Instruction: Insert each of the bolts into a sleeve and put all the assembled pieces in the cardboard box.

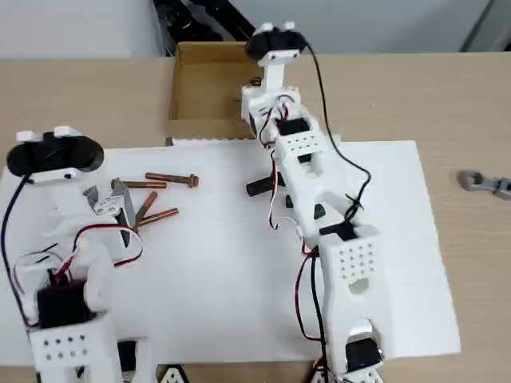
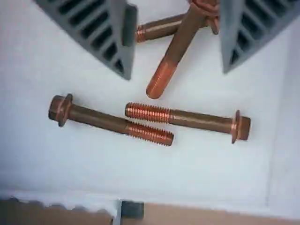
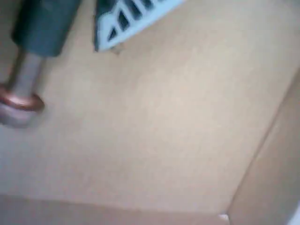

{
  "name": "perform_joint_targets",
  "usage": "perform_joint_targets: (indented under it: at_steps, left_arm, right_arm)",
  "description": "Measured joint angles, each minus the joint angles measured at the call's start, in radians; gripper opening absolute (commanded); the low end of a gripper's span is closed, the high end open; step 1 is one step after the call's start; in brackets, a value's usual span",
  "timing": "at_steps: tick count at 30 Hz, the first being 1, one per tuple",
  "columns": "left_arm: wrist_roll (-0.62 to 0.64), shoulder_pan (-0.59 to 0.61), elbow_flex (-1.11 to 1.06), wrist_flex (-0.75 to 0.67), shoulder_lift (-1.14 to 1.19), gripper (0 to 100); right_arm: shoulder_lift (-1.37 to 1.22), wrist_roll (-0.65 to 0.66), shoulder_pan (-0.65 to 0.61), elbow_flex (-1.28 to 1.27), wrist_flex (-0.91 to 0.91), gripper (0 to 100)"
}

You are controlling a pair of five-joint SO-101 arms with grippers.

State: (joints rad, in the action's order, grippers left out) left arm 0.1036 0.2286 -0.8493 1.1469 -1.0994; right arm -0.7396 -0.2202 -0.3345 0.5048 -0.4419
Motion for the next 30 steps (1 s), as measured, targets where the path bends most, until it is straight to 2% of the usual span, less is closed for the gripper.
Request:
perform_joint_targets:
  at_steps: [3, 8, 21, 25, 30]
  left_arm:
    - [0.014, 0.0, 0.038, 0.0, 0.112, 12]
    - [0.034, -0.002, 0.239, 0.051, 0.394, 12]
    - [-0.141, -0.063, 0.951, 0.52, 1.257, 12]
    - [-0.169, -0.063, 1.059, 0.566, 1.448, 8]
    - [-0.195, -0.063, 1.091, 0.572, 1.519, 7]
  right_arm:
    - [0.097, -0.008, 0.0, 0.0, -0.12, 19.0]
    - [0.253, -0.008, 0.0, 0.0, -0.353, 19.0]
    - [0.571, -0.008, 0.075, 0.0, -0.895, 19.0]
    - [0.641, -0.008, 0.087, 0.0, -1.048, 19.0]
    - [0.717, -0.008, 0.084, 0.002, -1.175, 19.0]
